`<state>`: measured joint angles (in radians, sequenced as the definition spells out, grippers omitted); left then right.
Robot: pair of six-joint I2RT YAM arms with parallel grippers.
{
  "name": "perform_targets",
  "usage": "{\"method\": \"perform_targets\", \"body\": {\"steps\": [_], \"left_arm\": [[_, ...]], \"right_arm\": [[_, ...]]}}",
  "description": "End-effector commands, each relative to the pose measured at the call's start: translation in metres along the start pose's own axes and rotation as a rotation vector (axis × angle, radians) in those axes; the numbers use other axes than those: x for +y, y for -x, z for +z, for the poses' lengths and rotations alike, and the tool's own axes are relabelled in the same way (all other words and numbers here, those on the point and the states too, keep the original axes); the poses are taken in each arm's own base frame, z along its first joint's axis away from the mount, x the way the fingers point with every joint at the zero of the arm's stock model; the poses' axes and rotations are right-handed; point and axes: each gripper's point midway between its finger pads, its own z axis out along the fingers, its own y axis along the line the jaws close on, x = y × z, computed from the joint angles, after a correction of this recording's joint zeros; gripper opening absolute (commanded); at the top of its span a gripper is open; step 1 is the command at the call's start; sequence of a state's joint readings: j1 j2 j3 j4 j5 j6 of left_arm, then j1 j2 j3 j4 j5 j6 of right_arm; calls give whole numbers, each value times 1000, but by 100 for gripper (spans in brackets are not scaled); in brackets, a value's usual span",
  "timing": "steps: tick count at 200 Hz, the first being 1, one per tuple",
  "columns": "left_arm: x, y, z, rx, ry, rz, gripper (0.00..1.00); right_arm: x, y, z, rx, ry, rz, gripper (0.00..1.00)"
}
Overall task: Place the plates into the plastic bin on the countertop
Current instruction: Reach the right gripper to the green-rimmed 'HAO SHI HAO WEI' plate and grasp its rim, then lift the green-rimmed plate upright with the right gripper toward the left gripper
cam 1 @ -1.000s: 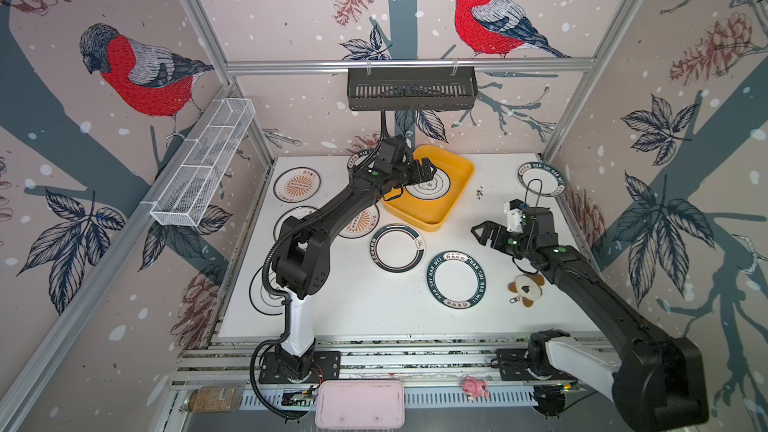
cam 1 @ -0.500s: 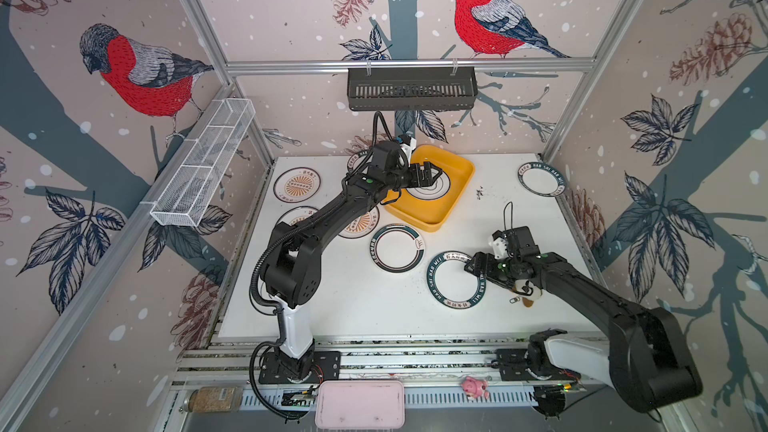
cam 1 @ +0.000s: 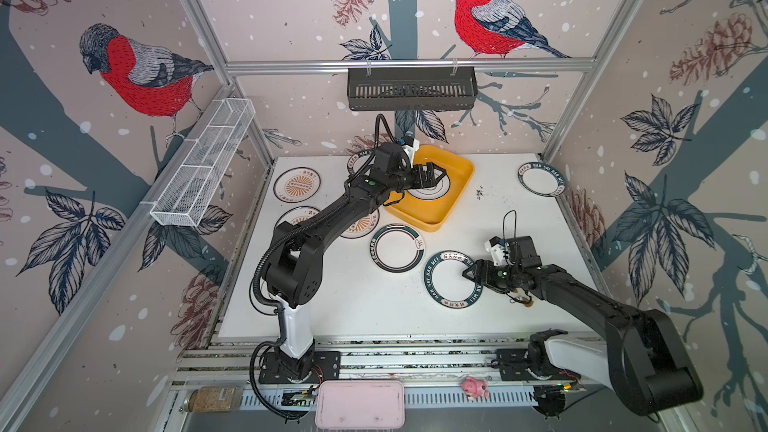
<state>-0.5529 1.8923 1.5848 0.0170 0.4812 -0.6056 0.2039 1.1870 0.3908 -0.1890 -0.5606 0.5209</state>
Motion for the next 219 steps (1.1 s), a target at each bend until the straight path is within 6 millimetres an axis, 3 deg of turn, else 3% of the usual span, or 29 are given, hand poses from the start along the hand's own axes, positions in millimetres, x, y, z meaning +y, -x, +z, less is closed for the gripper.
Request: {"method": "perform_targets", "body": {"steps": [1, 16, 63, 90, 136, 161, 195, 219], "left_arm": [[-12, 8, -1, -25, -47, 10, 96], [-12, 8, 0, -24, -48, 6, 96], [-13, 11, 1, -24, -43, 17, 96], [-10, 10, 1, -22, -30, 14, 96], [-8, 12, -2, -33, -31, 15, 96], [-3, 20, -4, -49, -36, 4, 96], [2, 29, -5, -38, -31, 14, 96], [-1, 21, 4, 43, -50, 46, 96]], "right_arm": [[-18, -17, 0, 45, -47, 68, 55], [-21, -16, 0, 33, -35, 90, 44], [-25, -14, -2, 11, -6, 119, 25], [-28, -13, 0, 8, -10, 128, 10], [-25, -2, -9, -21, -25, 127, 5], [-15, 28, -37, -108, -83, 91, 4], [-17, 73, -94, -291, -160, 154, 3], [3, 109, -137, -468, -108, 160, 3]]}}
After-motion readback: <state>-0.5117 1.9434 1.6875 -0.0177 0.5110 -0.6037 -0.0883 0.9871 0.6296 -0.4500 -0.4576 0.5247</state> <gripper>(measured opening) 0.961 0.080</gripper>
